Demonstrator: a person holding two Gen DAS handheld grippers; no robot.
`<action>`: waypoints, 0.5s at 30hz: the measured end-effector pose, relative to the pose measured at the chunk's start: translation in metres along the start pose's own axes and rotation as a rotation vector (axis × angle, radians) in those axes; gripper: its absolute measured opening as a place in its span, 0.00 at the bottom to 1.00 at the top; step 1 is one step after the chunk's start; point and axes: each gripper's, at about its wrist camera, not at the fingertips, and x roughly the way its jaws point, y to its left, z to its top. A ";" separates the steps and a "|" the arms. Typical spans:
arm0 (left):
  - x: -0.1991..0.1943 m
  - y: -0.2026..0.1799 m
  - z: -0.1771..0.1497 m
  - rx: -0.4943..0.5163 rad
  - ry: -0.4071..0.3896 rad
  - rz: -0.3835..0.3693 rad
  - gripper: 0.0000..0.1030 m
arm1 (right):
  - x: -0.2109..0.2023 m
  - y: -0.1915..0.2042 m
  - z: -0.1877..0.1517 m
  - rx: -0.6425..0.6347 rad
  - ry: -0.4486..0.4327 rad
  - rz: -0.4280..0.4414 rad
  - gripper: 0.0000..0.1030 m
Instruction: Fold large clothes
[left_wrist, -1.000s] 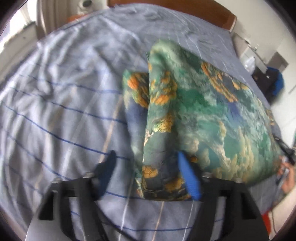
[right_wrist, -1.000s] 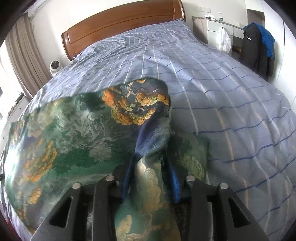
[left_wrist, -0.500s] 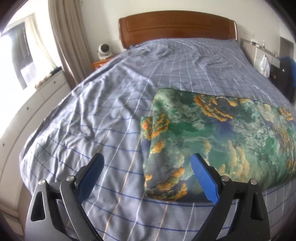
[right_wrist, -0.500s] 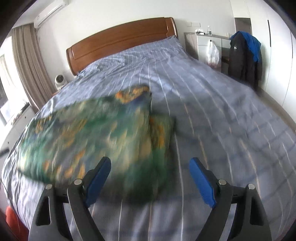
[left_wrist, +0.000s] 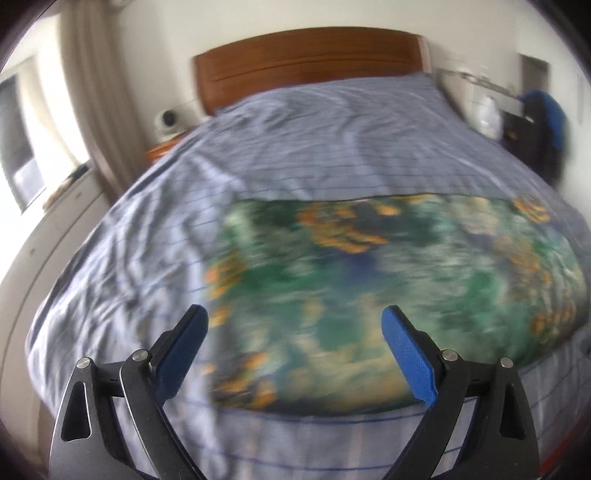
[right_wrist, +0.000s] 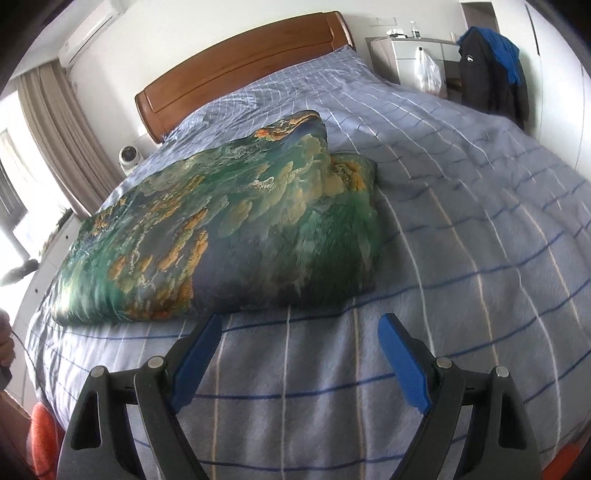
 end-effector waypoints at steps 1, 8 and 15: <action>0.003 -0.017 0.003 0.041 -0.005 -0.015 0.93 | -0.001 0.000 -0.001 0.011 -0.003 0.005 0.83; 0.042 -0.114 -0.003 0.242 0.025 -0.026 0.93 | -0.010 -0.002 -0.010 0.050 -0.008 0.044 0.83; 0.021 -0.151 -0.045 0.443 0.024 -0.034 0.93 | -0.012 -0.019 -0.008 0.095 -0.013 0.048 0.83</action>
